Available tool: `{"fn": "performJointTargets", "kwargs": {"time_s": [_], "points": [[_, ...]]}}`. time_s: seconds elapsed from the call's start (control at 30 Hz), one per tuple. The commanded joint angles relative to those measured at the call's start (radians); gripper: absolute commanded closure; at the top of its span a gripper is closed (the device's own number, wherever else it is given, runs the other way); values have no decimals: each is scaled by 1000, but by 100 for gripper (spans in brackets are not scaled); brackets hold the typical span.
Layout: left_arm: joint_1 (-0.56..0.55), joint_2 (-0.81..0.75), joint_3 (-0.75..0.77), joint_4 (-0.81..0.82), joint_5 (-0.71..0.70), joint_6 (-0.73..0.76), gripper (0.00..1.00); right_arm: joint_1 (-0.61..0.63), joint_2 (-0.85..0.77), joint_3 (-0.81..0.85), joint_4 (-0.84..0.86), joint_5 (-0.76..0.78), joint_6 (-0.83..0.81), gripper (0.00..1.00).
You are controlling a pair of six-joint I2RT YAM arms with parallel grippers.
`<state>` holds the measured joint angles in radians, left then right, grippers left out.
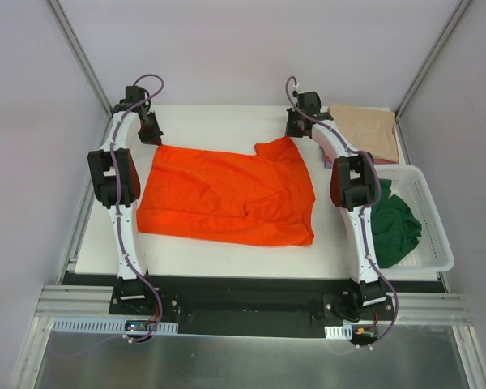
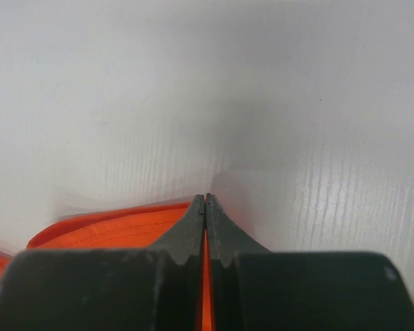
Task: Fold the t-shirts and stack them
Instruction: Grap the side of the flattened tshirt furthest away from the robot with both arms
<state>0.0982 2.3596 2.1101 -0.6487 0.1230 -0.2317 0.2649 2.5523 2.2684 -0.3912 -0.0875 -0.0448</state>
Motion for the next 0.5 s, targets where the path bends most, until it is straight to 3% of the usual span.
{"fn": "performJointTargets", "kwargs": {"time_s": [0.0, 0.27, 0.47], "points": [[-2, -71, 21, -5, 58, 28, 100, -4, -127, -16, 92, -37, -7, 100], [0, -161, -91, 27, 119, 28, 100, 7, -300, -288, 184, -144, -39, 100], [-2, -330, -352, 142, 173, 0, 100, 36, -502, -548, 247, -178, -87, 100]]}}
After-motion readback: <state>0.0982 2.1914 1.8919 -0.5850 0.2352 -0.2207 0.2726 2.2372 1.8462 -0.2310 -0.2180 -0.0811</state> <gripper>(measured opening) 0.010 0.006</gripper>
